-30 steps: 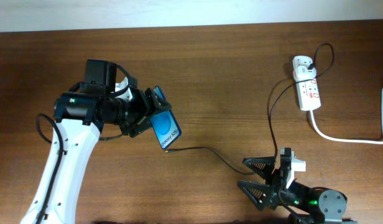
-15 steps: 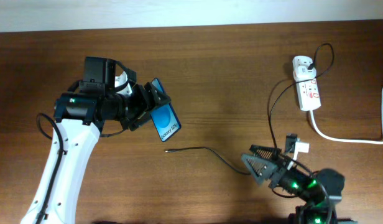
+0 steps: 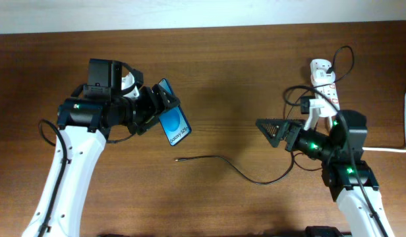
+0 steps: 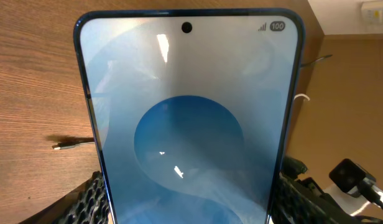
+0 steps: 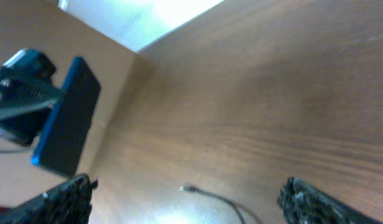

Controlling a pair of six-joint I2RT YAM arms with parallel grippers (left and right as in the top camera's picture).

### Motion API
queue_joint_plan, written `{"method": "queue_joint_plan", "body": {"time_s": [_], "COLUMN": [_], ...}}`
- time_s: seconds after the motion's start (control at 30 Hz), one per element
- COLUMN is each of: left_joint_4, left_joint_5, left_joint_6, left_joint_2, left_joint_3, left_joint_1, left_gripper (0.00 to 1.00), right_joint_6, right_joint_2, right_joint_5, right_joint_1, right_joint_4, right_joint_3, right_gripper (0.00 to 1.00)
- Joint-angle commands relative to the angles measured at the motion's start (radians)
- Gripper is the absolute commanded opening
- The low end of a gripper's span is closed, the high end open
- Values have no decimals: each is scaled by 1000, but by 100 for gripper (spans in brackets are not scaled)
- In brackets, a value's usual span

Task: Plug charger to phone and switch on socket
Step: 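Raise the right arm and move it toward the held phone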

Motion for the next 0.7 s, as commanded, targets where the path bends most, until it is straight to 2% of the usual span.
{"method": "queue_joint_plan", "body": {"time_s": [0.0,0.13,0.33,0.5,0.67], "left_joint_4": [6,6,5,-1,-2], "left_joint_5": [8,8,8,13,16], "left_joint_6": [16,16,16,16,16], "left_joint_2": [-26,-26,-26,-26,-26], "left_joint_3": [24,24,24,24,24], "left_joint_1": [0,0,0,0,0], "left_gripper": [45,45,45,45,44], "right_joint_6": [-200,-231,-230,-230,-230], "right_joint_2": [0,-3,-132,-317,-327], "right_joint_5": [315,423,422,422,419], "right_joint_1": [95,184,204,204,204], "right_joint_4": [-227,-463,-699,-835,-905], "right_joint_3": [175,316,330,330,329], "right_gripper": [99,98,98,98,98]}}
